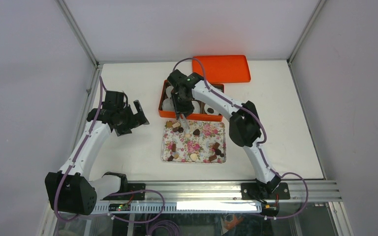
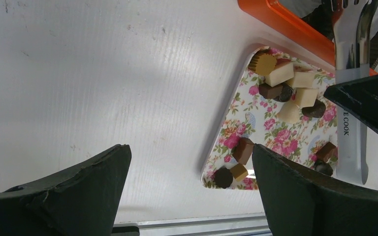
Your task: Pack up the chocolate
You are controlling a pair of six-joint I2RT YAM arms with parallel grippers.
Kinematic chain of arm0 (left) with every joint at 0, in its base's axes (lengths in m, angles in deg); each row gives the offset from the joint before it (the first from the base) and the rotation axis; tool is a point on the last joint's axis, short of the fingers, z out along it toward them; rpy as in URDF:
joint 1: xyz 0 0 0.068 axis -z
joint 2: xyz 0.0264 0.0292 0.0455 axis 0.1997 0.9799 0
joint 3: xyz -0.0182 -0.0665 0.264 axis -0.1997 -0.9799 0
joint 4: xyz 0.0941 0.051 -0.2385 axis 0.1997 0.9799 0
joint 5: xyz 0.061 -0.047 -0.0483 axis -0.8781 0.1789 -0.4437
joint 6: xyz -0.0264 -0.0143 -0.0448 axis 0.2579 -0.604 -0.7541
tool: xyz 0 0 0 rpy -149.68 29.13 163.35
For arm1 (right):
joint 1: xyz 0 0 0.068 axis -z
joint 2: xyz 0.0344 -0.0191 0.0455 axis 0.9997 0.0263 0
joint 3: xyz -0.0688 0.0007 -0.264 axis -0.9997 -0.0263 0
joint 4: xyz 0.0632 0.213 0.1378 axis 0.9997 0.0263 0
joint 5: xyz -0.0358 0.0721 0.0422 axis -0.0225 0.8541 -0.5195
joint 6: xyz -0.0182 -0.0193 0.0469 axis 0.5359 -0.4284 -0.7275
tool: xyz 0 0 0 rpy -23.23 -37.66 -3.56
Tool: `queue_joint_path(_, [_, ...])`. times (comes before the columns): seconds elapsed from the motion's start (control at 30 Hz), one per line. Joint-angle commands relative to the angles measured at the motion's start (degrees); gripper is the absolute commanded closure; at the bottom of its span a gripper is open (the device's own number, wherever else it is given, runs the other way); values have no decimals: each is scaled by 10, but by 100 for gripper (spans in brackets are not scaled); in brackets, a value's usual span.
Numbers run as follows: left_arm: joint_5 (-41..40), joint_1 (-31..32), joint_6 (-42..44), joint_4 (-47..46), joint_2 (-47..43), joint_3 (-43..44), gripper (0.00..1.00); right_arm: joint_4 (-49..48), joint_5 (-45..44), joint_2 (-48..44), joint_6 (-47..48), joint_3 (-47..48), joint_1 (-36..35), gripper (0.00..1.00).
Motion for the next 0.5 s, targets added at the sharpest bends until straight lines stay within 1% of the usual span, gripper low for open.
queue_joint_path(0.0, [-13, -5, -1, 3, -18, 21, 1, -16, 22, 1, 7, 45, 4, 92])
queue_joint_path(0.13, [-15, -5, 0, 8, -20, 23, 1, -19, 31, 4, 6, 46, 5, 77])
queue_joint_path(0.17, [-15, -5, 1, 9, -20, 24, 1, -18, 31, 5, 7, 48, 4, 75])
queue_joint_path(0.3, [-17, -5, 4, 13, -21, 28, 1, -16, 34, 5, 7, 49, 4, 72])
queue_joint_path(0.47, [-19, -6, 14, 16, -12, 33, 1, -14, 29, -3, 9, 46, 4, 66])
